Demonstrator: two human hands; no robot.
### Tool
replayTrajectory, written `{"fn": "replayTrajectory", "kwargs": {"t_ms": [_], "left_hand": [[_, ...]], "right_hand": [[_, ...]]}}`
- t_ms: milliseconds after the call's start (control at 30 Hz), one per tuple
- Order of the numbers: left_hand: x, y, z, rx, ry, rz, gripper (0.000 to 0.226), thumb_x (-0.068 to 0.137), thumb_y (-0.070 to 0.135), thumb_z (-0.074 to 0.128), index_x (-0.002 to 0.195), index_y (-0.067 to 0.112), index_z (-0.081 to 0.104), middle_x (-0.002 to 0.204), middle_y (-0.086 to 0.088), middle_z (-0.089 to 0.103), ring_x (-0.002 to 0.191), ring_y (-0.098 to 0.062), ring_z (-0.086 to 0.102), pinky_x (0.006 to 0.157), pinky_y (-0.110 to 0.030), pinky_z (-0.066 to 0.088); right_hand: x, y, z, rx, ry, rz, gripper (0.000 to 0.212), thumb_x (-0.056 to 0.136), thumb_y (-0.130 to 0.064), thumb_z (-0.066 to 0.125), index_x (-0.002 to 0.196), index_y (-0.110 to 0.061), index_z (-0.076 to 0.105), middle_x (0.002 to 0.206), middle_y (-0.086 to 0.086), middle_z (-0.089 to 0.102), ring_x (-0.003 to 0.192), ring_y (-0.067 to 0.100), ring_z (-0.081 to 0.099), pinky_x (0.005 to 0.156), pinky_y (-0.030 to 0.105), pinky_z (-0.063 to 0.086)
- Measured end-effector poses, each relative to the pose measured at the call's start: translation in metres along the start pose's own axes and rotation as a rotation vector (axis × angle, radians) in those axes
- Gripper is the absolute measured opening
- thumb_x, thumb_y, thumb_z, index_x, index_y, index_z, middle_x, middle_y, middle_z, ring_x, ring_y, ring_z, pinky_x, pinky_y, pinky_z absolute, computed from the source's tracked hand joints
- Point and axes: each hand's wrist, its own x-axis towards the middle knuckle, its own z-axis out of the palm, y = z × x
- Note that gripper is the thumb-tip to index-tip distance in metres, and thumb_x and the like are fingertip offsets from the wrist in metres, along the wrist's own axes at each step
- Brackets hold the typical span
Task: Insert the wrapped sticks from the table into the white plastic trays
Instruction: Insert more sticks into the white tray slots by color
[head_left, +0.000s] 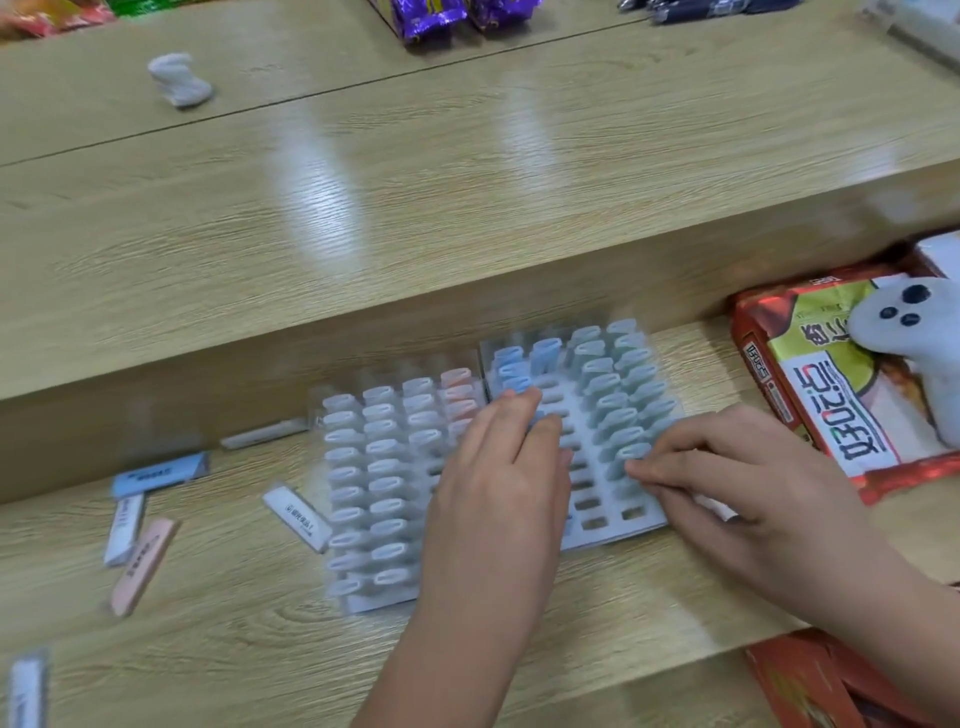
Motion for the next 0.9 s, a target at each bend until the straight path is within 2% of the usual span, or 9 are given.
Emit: {"fn": "replayTrajectory", "kwargs": {"t_ms": [167,300,367,467,533,600,667,767,900], "left_hand": [[-0.006,-0.006,-0.019,-0.107,0.054,0.017,0.034,0.097,0.025,0.051,0.12,0.007,0.067,0.13,-0.008,0.063,0.124,-0.025,0.056,0.102,-0.04,0.048],[-0.026,-0.044,-0.055,-0.127,0.168,-0.019,0.029,0.096,0.022,0.056,0.122,0.012,0.067,0.127,-0.003,0.063,0.12,-0.022,0.056,0.1,-0.038,0.046],[-0.044,-0.074,-0.076,-0.108,0.228,-0.079,0.028,0.095,0.022,0.058,0.121,0.016,0.067,0.125,0.001,0.063,0.118,-0.018,0.057,0.099,-0.034,0.045],[-0.078,-0.126,-0.104,-0.05,0.316,-0.226,0.027,0.093,0.024,0.058,0.118,0.02,0.068,0.12,0.008,0.062,0.111,-0.012,0.057,0.094,-0.03,0.046],[-0.101,-0.159,-0.118,0.011,0.334,-0.351,0.022,0.091,0.024,0.062,0.112,0.022,0.069,0.113,0.009,0.062,0.105,-0.012,0.057,0.088,-0.034,0.048],[-0.118,-0.187,-0.127,0.059,0.309,-0.482,0.014,0.089,0.021,0.069,0.103,0.021,0.07,0.104,0.007,0.062,0.097,-0.017,0.058,0.079,-0.038,0.051],[-0.128,-0.209,-0.132,0.079,0.2,-0.622,0.016,0.086,0.027,0.072,0.101,0.021,0.069,0.1,0.004,0.061,0.093,-0.021,0.059,0.075,-0.039,0.051],[-0.133,-0.229,-0.129,0.129,-0.014,-0.764,0.028,0.086,0.043,0.066,0.107,0.024,0.063,0.102,0.005,0.055,0.094,-0.019,0.053,0.074,-0.036,0.049],[-0.135,-0.239,-0.124,0.089,0.033,-0.779,0.025,0.085,0.041,0.068,0.098,0.022,0.059,0.093,0.004,0.054,0.087,-0.021,0.052,0.067,-0.038,0.047]], "right_hand": [[0.007,-0.02,-0.002,0.07,0.093,0.123,0.027,0.089,-0.04,0.06,0.101,-0.022,0.076,0.097,-0.007,0.061,0.091,0.012,0.059,0.071,0.034,0.047],[0.038,-0.065,0.016,0.14,0.102,0.127,0.029,0.09,-0.041,0.055,0.098,-0.022,0.075,0.096,-0.009,0.063,0.091,0.01,0.058,0.079,0.039,0.047],[0.057,-0.099,0.032,0.166,0.091,0.094,0.029,0.09,-0.039,0.054,0.098,-0.021,0.075,0.099,-0.012,0.064,0.092,0.008,0.058,0.085,0.029,0.044],[0.086,-0.153,0.065,0.206,0.044,0.031,0.025,0.09,-0.036,0.056,0.104,-0.022,0.072,0.1,-0.021,0.061,0.092,-0.006,0.05,0.087,0.013,0.037],[0.102,-0.185,0.094,0.195,-0.028,-0.007,0.025,0.088,-0.035,0.061,0.107,-0.023,0.07,0.097,-0.022,0.058,0.087,-0.004,0.05,0.082,0.014,0.039],[0.115,-0.211,0.125,0.119,-0.11,-0.018,0.024,0.087,-0.031,0.068,0.109,-0.023,0.069,0.1,-0.017,0.064,0.089,0.007,0.06,0.076,0.024,0.049],[0.127,-0.232,0.15,-0.043,-0.259,-0.004,0.025,0.09,-0.035,0.064,0.113,-0.024,0.064,0.107,-0.008,0.065,0.098,0.018,0.063,0.074,0.032,0.053],[0.137,-0.241,0.179,-0.289,-0.428,0.123,0.026,0.099,-0.045,0.043,0.115,-0.026,0.05,0.112,-0.005,0.055,0.106,0.019,0.054,0.077,0.032,0.046],[0.141,-0.24,0.199,-0.452,-0.498,0.231,0.018,0.097,-0.035,0.05,0.109,-0.022,0.054,0.108,-0.001,0.054,0.099,0.02,0.058,0.067,0.031,0.04]]}}
